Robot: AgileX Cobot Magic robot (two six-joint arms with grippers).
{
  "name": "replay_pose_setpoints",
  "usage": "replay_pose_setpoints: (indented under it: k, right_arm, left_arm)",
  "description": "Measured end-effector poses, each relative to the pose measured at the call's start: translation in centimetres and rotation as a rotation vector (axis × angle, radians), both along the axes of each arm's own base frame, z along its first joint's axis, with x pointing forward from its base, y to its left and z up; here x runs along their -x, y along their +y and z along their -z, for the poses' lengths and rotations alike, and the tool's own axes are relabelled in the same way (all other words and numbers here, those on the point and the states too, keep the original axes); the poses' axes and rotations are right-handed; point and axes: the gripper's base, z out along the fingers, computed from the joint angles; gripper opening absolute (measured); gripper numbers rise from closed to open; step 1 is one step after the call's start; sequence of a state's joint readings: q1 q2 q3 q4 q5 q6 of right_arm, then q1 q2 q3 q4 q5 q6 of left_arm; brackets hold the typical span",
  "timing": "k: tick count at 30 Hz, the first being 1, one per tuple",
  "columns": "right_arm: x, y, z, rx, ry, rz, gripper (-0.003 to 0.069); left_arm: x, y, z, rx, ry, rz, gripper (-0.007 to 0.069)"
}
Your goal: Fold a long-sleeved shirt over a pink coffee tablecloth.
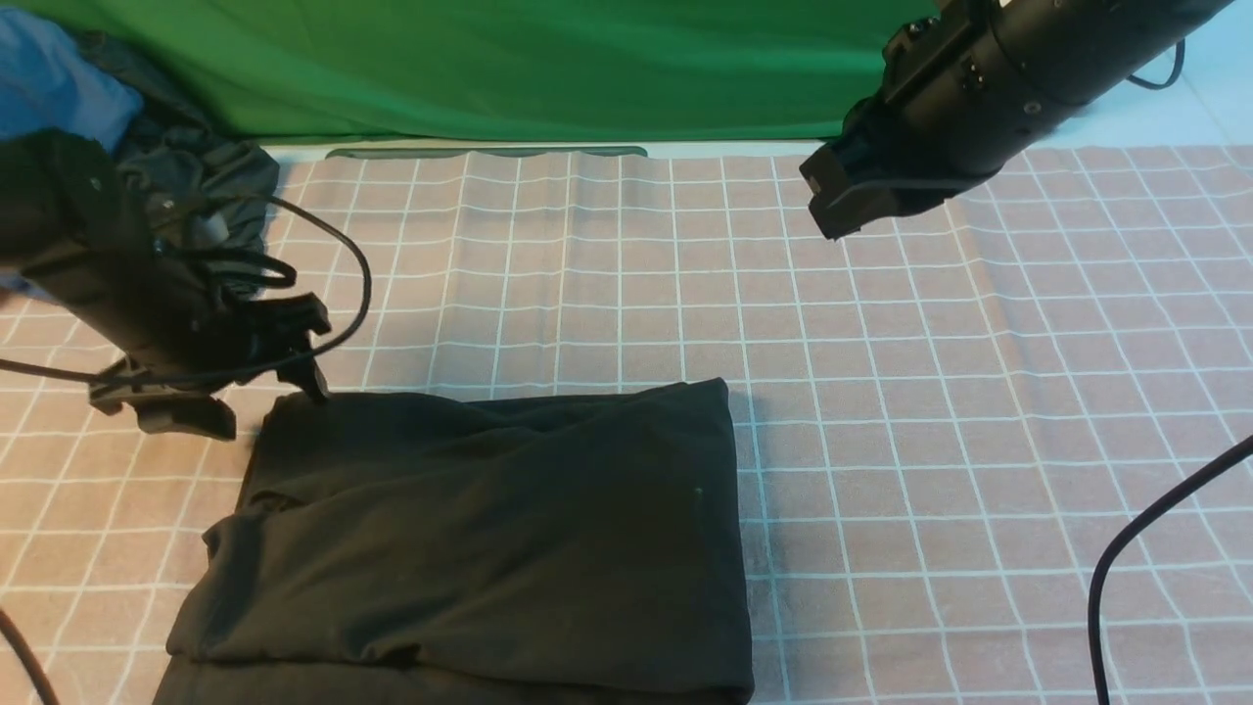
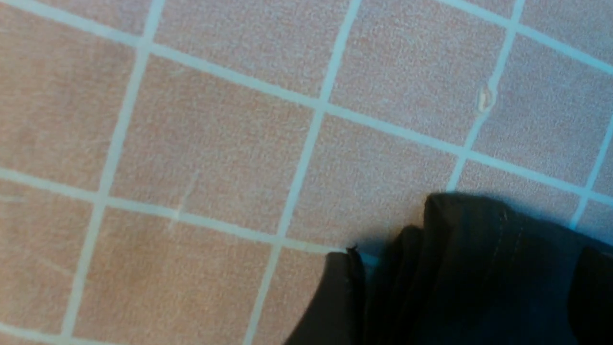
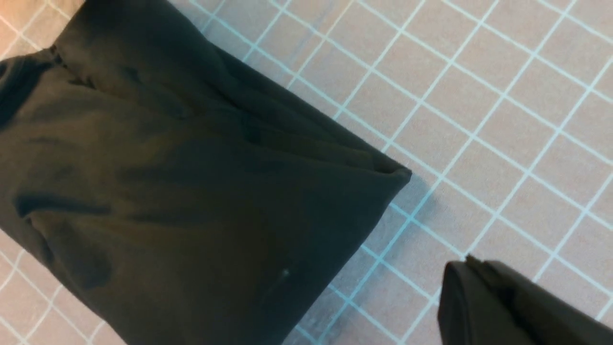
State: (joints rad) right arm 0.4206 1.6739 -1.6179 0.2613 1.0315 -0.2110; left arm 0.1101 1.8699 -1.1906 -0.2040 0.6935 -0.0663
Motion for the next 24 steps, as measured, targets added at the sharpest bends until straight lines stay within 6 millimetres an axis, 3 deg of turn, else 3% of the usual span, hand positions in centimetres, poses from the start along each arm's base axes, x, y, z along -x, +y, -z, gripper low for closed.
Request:
replay_pose_setpoints:
  k: [5, 9, 12, 15, 18, 24]
  right_arm:
    - [-0.1, 0.0, -0.1, -0.006, -0.014, 0.004, 0.0038]
    - [-0.2, 0.1, -0.2, -0.012, -0.030, 0.006, 0.0038]
    - [-0.3, 0.1, -0.2, -0.014, -0.041, 0.008, 0.0038]
    - [-0.5, -0.2, -0.2, 0.023, -0.063, 0.011, 0.0038]
    - [-0.7, -0.6, -0.1, 0.058, -0.074, 0.019, 0.0038]
    - [-1.6, -2.4, 0.7, 0.072, -0.013, 0.103, 0.0058]
  left_arm:
    - [-0.4, 0.0, 0.8, -0.006, 0.000, 0.020, 0.0591]
    - [-0.4, 0.0, 0.9, -0.020, -0.006, 0.084, 0.0471]
    - [-0.4, -0.1, 1.0, -0.016, -0.002, 0.115, 0.0335]
    - [-0.4, -0.2, 1.1, -0.011, 0.004, 0.127, 0.0116]
    - [-0.3, -0.2, 0.9, -0.017, 0.003, 0.133, 0.0063]
    - [-0.1, -0.1, -0.8, -0.040, -0.027, 0.150, 0.0064]
